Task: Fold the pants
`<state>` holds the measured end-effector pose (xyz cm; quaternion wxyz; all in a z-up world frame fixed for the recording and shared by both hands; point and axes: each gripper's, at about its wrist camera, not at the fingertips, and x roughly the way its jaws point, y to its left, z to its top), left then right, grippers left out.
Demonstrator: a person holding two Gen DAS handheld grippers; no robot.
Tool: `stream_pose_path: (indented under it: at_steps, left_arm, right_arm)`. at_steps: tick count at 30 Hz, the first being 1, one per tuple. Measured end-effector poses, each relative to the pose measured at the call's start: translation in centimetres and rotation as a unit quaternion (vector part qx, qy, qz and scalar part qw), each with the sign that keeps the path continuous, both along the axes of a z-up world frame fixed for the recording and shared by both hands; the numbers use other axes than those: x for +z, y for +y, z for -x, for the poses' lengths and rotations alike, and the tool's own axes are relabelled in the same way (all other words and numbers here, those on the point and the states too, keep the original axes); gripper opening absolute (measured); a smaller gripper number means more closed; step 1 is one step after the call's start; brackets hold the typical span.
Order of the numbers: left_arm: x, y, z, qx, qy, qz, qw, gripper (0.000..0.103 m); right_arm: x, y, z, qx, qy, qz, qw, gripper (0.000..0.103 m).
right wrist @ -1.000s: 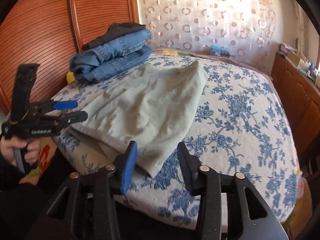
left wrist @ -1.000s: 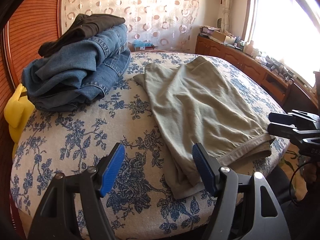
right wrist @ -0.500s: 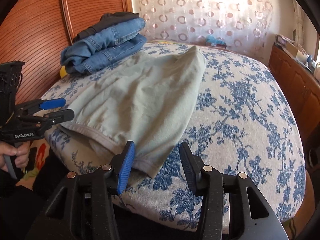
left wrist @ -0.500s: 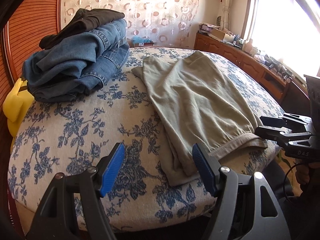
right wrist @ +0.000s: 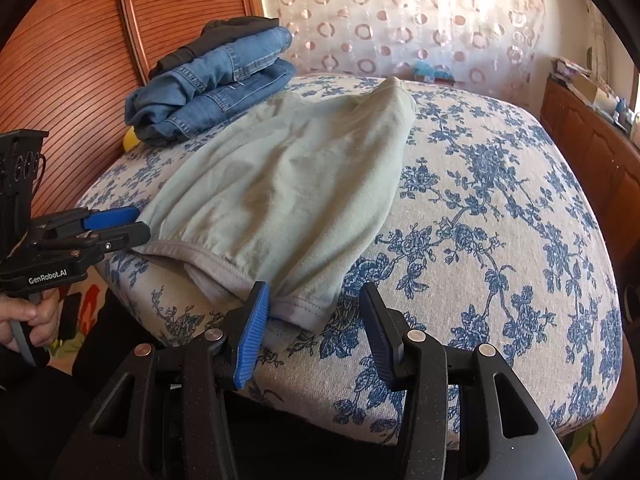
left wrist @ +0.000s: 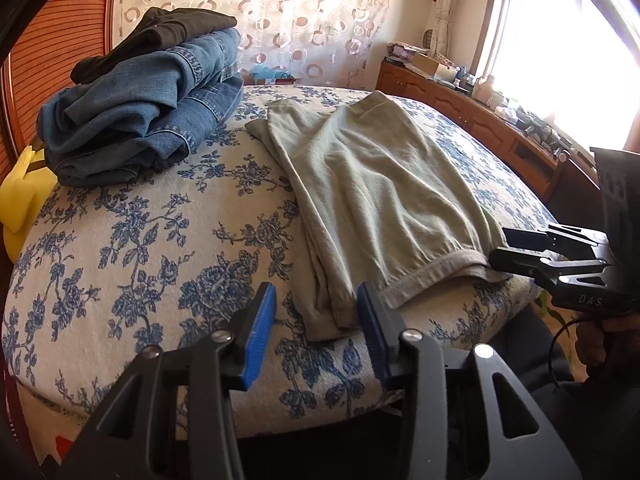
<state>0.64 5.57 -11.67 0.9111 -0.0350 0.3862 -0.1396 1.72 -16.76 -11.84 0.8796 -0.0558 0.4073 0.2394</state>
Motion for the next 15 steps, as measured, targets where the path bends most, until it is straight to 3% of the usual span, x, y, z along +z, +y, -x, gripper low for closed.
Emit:
stream_pose_path:
  at_steps: [8, 15]
  left_arm:
    - [0.05, -0.17, 0.59, -0.01, 0.002, 0.009, 0.9999, 0.026]
    - [0.16, 0.17, 0.44, -0.015, 0.008, 0.026, 0.9995, 0.02]
  right_arm:
    - [-0.04, 0.11, 0.53, 0.005, 0.0, -0.003, 1.0, 0.047]
    - [-0.13, 0.17, 0.57, 0.006, -0.001, -0.002, 1.0, 0.047]
